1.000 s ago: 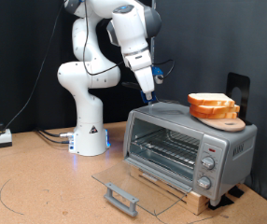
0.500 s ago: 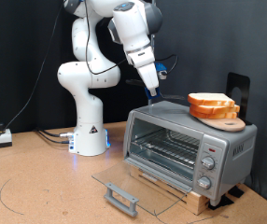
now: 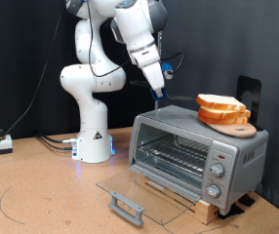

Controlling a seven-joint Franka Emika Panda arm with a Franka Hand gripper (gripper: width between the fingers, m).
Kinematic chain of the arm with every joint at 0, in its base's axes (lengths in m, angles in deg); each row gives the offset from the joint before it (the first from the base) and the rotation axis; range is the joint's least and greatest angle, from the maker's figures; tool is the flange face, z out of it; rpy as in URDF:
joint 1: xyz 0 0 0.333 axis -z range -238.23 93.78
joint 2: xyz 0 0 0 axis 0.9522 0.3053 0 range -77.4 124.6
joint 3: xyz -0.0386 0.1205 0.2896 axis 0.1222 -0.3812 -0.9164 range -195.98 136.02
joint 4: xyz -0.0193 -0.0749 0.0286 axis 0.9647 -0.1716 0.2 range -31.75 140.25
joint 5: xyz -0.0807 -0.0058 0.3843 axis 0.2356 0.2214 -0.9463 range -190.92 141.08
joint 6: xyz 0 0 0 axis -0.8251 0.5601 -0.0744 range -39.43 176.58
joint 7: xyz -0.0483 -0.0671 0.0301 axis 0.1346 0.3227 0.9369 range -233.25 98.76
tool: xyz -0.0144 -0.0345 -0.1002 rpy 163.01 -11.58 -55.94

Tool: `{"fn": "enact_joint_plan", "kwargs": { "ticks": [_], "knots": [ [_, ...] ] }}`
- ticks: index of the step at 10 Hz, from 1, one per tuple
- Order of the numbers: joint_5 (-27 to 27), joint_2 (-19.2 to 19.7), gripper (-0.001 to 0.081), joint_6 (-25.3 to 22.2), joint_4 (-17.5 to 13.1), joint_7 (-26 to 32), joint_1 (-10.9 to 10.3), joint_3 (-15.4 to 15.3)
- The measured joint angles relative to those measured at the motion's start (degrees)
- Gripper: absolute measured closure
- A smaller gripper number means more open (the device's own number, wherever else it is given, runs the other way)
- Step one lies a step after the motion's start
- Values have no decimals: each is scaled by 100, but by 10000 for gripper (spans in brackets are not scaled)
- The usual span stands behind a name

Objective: Make a piece of toast with the oven

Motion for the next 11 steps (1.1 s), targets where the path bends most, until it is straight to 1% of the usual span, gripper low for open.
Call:
{"fn": "enact_joint_plan", "kwargs": {
  "ticks": [4,7,9,11],
  "knots": [
    [-17,27,413,531,0,0,0,-96],
    [-113,137,413,802,-4,0,-24,-245],
    [-209,228,413,1041,-6,0,-85,-429],
    [-409,364,413,1321,-43,-38,-152,-684]
  ]
}}
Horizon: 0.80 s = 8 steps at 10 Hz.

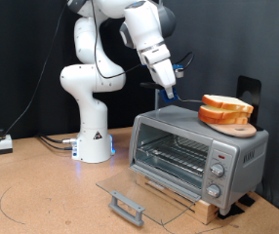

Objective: Make a piece of toast with the oven

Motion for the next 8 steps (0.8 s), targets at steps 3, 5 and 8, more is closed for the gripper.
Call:
{"fn": "enact_joint_plan", "kwargs": {
  "ticks": [3,5,8],
  "knots": [
    [-194,225,413,254,-152,-203,-18,-307],
    [-197,405,413,472,-253,-455,16,-438],
    [-197,730,413,750,-432,-659,115,-565]
  ]
}}
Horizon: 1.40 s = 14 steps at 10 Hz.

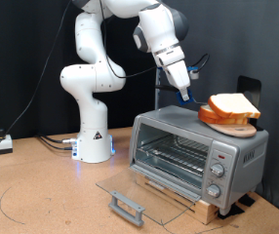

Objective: Make a piece of toast with the oven

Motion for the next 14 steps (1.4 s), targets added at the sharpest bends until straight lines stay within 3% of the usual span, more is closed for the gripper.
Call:
{"fn": "enact_joint_plan", "kwargs": {
  "ticks": [4,9,14],
  "knots": [
    [3,285,413,108,-131,-26,48,-79],
    [10,322,413,45,-137,32,40,-73],
    [1,14,413,-628,-71,477,-168,167]
  ]
}}
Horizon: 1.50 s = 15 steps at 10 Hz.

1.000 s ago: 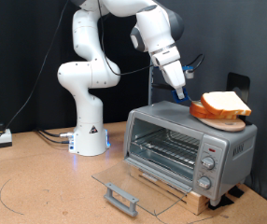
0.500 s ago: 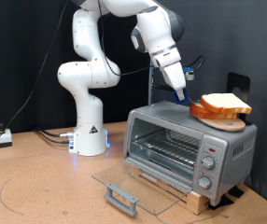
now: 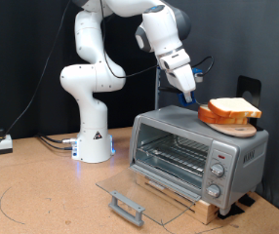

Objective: Make a piece of toast with the oven

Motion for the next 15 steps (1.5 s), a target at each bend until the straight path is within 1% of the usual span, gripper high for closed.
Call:
{"fn": "enact_joint_plan", "kwargs": {
  "ticks": [2,4,6,8,11,12,13,15],
  "knots": [
    [0,-244,413,-207,87,24,-57,82],
    [0,-469,413,-399,183,25,-64,136],
    [40,-680,413,-708,261,58,-64,238],
    [28,-949,413,-1049,325,191,-65,497],
    [-17,-1348,413,-1193,323,325,-51,1105],
    [54,-1434,413,-1197,316,332,15,1276],
    [163,-1460,413,-1103,314,320,168,1345],
    [490,-1312,413,-800,308,141,576,1257]
  ]
}}
